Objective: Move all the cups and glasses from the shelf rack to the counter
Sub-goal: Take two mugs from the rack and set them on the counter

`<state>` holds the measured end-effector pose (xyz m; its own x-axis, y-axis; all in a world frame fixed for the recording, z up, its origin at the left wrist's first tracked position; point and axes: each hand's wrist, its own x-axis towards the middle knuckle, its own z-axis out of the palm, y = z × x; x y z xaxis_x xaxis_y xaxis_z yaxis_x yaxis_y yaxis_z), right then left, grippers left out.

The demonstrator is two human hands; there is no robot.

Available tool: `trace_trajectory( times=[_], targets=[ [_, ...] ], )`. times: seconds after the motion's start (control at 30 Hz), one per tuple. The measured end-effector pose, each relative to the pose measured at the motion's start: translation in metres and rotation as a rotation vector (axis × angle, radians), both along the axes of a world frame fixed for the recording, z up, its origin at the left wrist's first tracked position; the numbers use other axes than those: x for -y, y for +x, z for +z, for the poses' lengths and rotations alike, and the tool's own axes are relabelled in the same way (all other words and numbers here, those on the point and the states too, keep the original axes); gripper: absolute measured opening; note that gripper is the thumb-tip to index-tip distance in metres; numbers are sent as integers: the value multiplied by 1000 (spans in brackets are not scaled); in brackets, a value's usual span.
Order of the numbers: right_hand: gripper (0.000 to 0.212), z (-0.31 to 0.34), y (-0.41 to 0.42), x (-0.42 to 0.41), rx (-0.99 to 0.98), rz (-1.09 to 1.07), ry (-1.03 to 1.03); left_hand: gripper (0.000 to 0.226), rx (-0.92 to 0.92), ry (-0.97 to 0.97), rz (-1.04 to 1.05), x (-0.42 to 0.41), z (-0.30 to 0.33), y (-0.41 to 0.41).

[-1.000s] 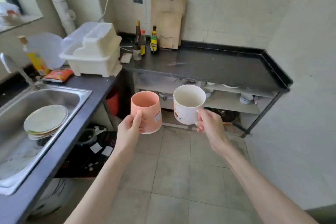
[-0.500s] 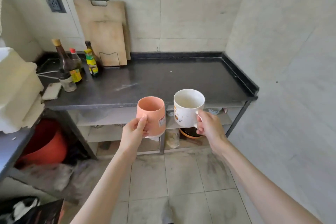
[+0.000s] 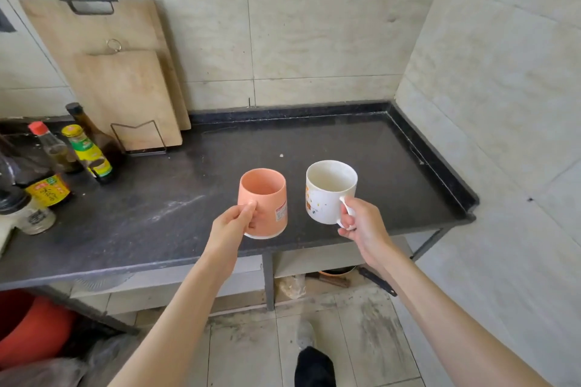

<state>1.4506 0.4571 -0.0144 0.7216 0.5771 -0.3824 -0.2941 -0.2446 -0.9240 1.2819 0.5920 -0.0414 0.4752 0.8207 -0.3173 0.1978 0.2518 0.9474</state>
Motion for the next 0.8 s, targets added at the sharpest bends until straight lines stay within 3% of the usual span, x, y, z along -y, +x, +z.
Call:
trace_trajectory(
  times=[0.47,0.8],
  targets=[
    [32,-75,201,-250,-50,185,-122,23,-107,-45,70,-215,-54,201],
    [28,-133,279,-365,-162,235,-65,22,-141,-66,174,-311,-113,287]
  ],
)
